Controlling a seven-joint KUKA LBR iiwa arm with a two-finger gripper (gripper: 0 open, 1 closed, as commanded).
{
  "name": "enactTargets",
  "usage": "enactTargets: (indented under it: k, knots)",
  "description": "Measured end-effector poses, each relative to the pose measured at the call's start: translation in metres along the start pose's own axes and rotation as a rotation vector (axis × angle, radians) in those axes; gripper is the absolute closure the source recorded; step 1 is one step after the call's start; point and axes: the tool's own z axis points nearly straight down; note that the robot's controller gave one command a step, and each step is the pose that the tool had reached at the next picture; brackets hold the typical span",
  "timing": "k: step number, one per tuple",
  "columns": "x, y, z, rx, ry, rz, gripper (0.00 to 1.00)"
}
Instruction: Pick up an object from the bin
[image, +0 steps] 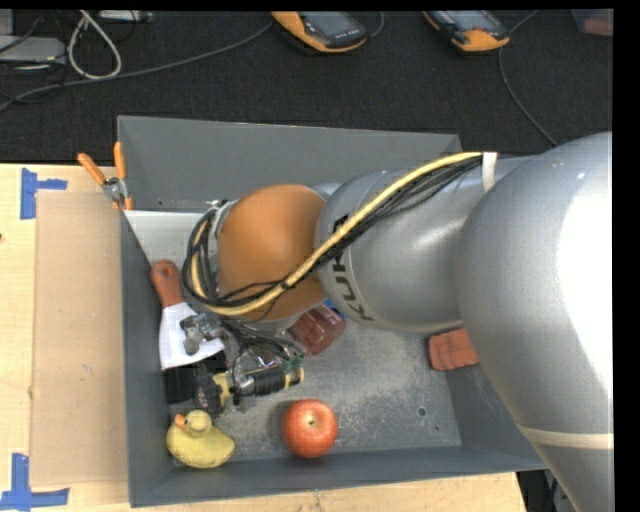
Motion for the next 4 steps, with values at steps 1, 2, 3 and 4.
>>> enactTargets:
  k: [1, 2, 3, 4]
  knots:
    - [-0.021, 0.002, 0.044, 0.002, 0.011, 0.146, 0.0]
    - [0.019, 0.002, 0.051, 0.001, -0.002, -0.062, 0.0]
    - [0.014, 0.003, -0.005, -0.001, 0.008, -0.005, 0.0]
    - [0.023, 0.02, -0.008, 0.001, -0.004, -0.062, 0.0]
